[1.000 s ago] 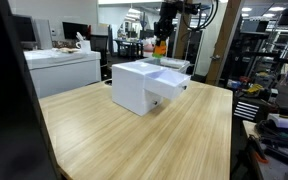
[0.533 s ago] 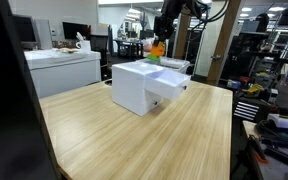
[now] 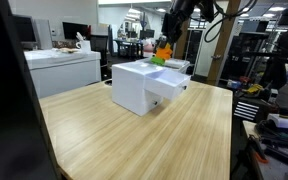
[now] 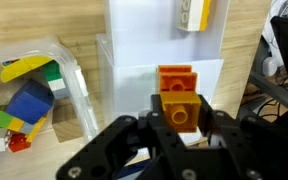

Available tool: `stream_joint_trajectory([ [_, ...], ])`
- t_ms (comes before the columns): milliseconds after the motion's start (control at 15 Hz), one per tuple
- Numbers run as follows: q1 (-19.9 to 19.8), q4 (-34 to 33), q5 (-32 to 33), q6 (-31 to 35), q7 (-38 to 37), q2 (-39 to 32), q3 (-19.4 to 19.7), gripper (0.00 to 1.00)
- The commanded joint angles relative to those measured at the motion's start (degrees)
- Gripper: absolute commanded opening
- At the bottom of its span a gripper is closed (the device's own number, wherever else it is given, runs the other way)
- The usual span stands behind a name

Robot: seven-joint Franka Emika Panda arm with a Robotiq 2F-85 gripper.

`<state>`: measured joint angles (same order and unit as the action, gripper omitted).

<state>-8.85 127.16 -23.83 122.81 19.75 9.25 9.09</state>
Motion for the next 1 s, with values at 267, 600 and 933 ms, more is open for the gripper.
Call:
stream_joint_trajectory([
  [267, 1.17, 6.59, -3.50, -8.79, 3.90, 7.75, 4.36, 0.11],
  [600, 0.99, 10.00, -7.29, -10.19, 7.87, 8.63, 7.97, 0.11],
  [933, 1.13, 11.06, -12.85, -11.12, 14.64, 6.56, 10.02, 0.11],
])
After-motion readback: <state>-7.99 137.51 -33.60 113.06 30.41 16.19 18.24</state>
